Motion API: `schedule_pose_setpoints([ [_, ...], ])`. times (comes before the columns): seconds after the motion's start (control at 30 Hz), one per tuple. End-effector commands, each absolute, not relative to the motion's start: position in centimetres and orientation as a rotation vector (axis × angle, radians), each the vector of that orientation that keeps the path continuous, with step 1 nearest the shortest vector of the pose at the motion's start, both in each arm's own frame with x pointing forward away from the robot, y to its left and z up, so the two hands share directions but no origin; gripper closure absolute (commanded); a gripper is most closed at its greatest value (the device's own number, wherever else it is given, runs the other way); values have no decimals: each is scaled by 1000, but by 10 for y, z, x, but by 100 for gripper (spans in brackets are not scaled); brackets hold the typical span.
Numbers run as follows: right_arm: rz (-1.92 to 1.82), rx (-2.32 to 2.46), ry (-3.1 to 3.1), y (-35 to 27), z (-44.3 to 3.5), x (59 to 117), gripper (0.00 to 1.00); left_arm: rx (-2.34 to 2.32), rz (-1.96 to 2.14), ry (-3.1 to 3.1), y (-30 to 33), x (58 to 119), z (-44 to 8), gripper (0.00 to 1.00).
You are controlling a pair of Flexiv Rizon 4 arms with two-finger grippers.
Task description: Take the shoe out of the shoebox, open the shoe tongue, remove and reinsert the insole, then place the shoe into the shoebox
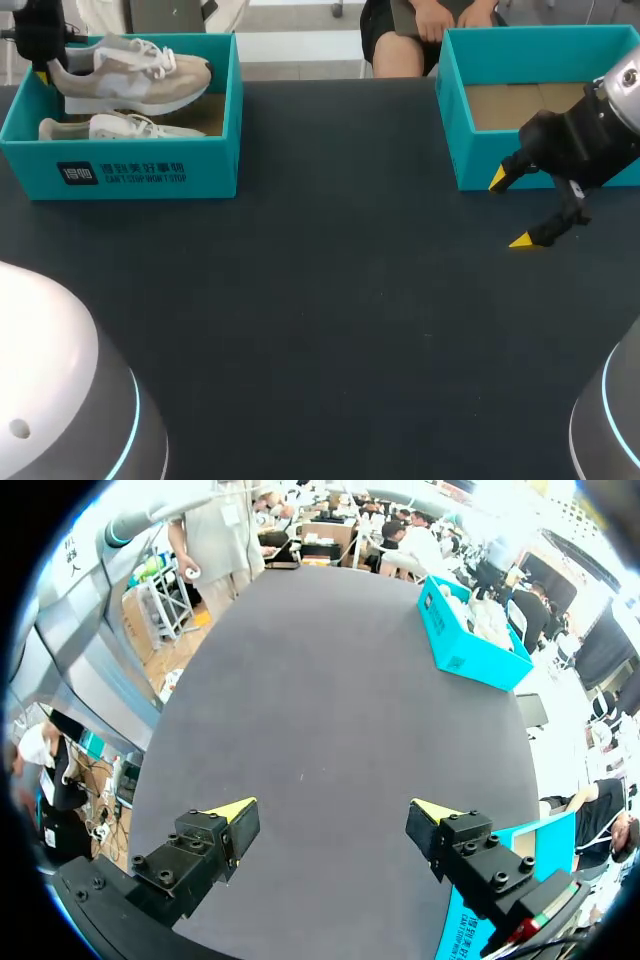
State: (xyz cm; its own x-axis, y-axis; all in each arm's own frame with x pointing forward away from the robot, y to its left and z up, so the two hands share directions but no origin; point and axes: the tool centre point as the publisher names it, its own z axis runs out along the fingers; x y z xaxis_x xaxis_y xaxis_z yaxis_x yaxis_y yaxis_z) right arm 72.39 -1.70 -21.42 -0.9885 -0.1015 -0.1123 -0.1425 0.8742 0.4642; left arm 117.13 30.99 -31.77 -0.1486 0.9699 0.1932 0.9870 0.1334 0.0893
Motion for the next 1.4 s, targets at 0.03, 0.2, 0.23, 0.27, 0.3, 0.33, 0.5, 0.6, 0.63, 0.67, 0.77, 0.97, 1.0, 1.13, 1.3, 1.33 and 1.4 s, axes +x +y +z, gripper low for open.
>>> schedule_pose_setpoints([
  [0.03,740,-192,2959,-17,-215,724,0,-1976,-281,-2307,307,1181,-334,100],
  [0.2,740,-192,2959,-17,-215,724,0,-1940,-271,-2321,306,1185,-347,100],
  [0.23,740,-192,2959,-17,-215,724,0,-1941,-271,-2322,307,1186,-348,100],
  [0.27,740,-192,2959,-17,-215,724,0,-1941,-266,-2319,307,1186,-350,100],
  [0.3,740,-192,2959,-17,-215,724,0,-1939,-266,-2317,307,1187,-351,100],
  [0.33,740,-192,2959,-17,-215,724,0,-1937,-263,-2315,308,1187,-353,100],
  [0.5,740,-192,2959,-17,-215,724,0,-1932,-249,-2315,306,1191,-360,100],
  [0.6,740,-192,2959,-17,-215,724,0,-1921,-236,-2315,306,1193,-364,100],
  [0.63,740,-192,2959,-17,-215,724,0,-1916,-231,-2313,305,1194,-366,100],
  [0.67,740,-192,2959,-17,-215,724,0,-1921,-209,-2315,305,1195,-368,100],
  [0.77,740,-192,2959,-17,-215,724,0,-1908,-203,-2318,304,1198,-372,100],
  [0.97,740,-192,2959,-17,-215,724,0,-1914,-207,-2289,306,1199,-376,100],
  [1.0,740,-192,2959,-17,-215,724,0,-1915,-208,-2290,306,1199,-376,92],
  [1.13,740,-192,2959,-17,-215,724,0,-1916,-206,-2274,307,1199,-377,57],
  [1.3,740,-192,2959,-17,-215,724,0,-1925,-205,-2271,307,1197,-369,55],
  [1.33,740,-192,2959,-17,-215,724,0,-1929,-205,-2273,306,1196,-366,53],
  [1.4,740,-192,2959,-17,-215,724,0,-1942,-194,-2274,306,1194,-360,51],
])
